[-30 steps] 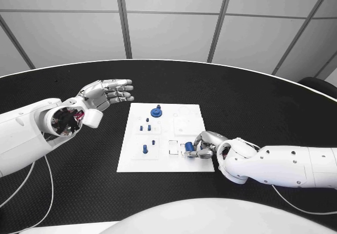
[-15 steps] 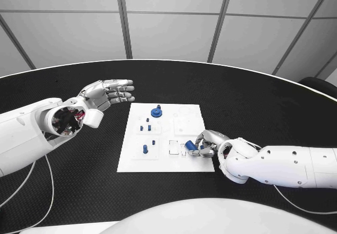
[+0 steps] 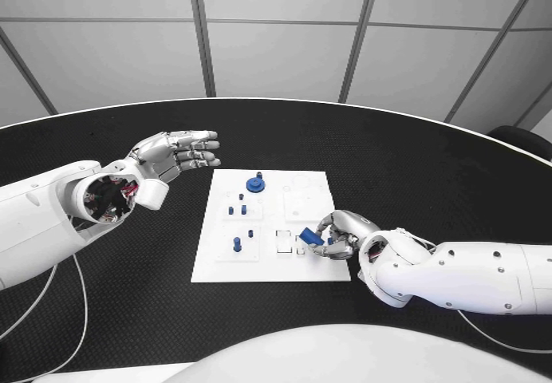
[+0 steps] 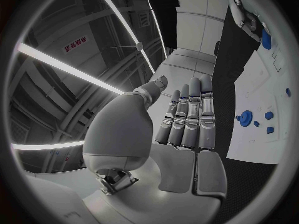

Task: Assemble the parts on the task board

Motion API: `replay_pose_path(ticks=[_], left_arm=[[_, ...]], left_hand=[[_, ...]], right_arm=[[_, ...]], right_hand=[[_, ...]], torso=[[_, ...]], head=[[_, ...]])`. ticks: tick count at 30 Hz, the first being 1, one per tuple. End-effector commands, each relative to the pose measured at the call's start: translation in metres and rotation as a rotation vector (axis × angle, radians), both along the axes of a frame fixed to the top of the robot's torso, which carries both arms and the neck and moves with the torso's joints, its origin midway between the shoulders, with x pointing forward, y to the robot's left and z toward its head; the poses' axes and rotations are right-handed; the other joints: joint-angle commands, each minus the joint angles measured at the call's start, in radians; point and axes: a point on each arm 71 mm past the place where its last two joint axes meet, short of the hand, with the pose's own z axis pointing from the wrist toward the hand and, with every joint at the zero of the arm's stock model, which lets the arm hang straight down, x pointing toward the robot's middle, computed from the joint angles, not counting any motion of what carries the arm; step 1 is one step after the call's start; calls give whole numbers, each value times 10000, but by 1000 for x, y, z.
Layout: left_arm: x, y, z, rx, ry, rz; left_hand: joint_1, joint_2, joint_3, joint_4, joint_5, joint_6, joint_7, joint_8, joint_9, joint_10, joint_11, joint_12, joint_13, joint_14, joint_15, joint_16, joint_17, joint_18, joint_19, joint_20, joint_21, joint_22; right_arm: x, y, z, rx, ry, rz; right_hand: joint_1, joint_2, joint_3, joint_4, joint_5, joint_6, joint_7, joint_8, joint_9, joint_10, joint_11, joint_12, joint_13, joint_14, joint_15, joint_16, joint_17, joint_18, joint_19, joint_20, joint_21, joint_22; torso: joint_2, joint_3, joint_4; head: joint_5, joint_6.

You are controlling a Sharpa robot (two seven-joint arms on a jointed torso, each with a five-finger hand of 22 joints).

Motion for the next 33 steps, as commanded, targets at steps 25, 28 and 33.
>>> replay_pose_path(ticks=[25, 28, 33], left_arm=[[1, -7, 0, -18, 18, -131], [1, -7, -1, -16, 17, -132], [1, -8, -1, -16, 22, -150]], left_hand=[[-65, 5, -2, 47, -41, -71, 20, -41, -18, -60, -3, 72, -10, -23, 55, -70, 13, 113, 83, 21, -52, -29], [-65, 5, -2, 47, -41, -71, 20, -41, -18, -60, -3, 72, -10, -23, 55, -70, 13, 113, 83, 21, -52, -29], [-65, 5, -2, 47, -41, -71, 20, -41, -18, -60, -3, 72, -10, -23, 55, -70, 13, 113, 83, 21, -52, -29]], right_arm=[[11, 41, -4, 491, 1262, 425], [13, 44, -4, 530, 1278, 420], [16, 46, -4, 559, 1262, 383]], right_hand=[[-1658, -92, 403, 266, -423, 864, -452, 415, 576, 710, -214, 57, 2168, 1021, -168, 8, 2629, -148, 1022, -116, 36, 2633], [-1737, -80, 410, 287, -445, 879, -465, 448, 609, 711, -227, 54, 2168, 1021, -181, 8, 2629, -148, 1022, -129, 36, 2633], [-1859, -67, 411, 326, -469, 885, -479, 487, 651, 695, -241, 19, 2146, 1021, -195, 8, 2629, -148, 1022, -144, 36, 2633]], torso=[[49, -4, 57], [59, -8, 61], [54, -10, 69]], head=[[-19, 1], [-21, 1], [3, 1]])
